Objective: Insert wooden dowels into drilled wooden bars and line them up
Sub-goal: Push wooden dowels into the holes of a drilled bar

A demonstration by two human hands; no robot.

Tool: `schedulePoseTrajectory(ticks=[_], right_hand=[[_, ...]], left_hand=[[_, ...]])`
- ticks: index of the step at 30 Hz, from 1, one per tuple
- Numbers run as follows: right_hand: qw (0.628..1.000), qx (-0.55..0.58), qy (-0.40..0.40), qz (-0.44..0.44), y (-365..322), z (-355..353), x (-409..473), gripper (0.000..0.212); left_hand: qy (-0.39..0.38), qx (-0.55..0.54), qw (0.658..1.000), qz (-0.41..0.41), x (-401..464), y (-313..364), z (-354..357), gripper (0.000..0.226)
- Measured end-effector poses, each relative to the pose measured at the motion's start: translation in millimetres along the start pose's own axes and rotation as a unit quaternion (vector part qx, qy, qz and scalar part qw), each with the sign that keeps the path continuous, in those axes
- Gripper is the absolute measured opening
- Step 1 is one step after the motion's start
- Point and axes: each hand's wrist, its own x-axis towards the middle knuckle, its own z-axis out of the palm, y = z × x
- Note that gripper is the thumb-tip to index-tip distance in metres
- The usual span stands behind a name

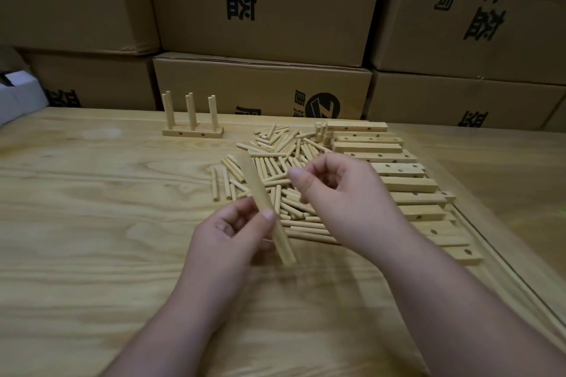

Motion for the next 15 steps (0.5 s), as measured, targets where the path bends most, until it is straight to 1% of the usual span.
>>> schedulePoseTrajectory(ticks=[1,3,4,5,7,8,10,11,13,15], right_hand=[[0.997,-0.07,0.004,-0.013,4.5,-1.0,1.1,0.024],[0.973,-0.228,-0.016,-0.043,12.4,-1.4,2.6,0.017],[0.958,-0.28,-0.033,-0.05,15.8,-0.2,3.2,0.014],[0.948,-0.309,-0.051,-0.051,18.8,1.1,3.1,0.011],[0.933,-0.345,-0.093,-0.042,24.0,3.2,2.6,0.009],[0.925,-0.361,-0.117,-0.035,25.6,4.0,1.8,0.009],[0.913,-0.377,-0.157,-0.018,28.7,4.8,0.4,0.011],[0.909,-0.38,-0.172,-0.012,29.9,5.3,-0.1,0.012],[0.904,-0.384,-0.187,-0.009,31.8,5.9,-0.1,0.012],[0.902,-0.386,-0.192,-0.015,31.8,5.7,0.0,0.012]], left_hand=[[0.023,-0.02,0.999,-0.015,2.0,0.5,-1.5,0.024],[0.067,-0.068,0.994,-0.047,7.1,0.3,-5.0,0.029],[0.079,-0.089,0.991,-0.058,9.5,0.3,-6.1,0.035],[0.082,-0.107,0.989,-0.067,11.1,0.7,-6.6,0.042],[0.082,-0.133,0.985,-0.074,11.6,0.9,-6.4,0.046],[0.081,-0.141,0.984,-0.074,11.7,1.2,-6.2,0.043],[0.078,-0.145,0.983,-0.077,11.2,2.2,-5.2,0.025],[0.077,-0.143,0.984,-0.079,10.3,3.5,-3.9,0.021],[0.073,-0.14,0.984,-0.083,9.6,5.5,-2.8,0.03],[0.071,-0.14,0.984,-0.087,8.9,7.2,-2.9,0.029]])
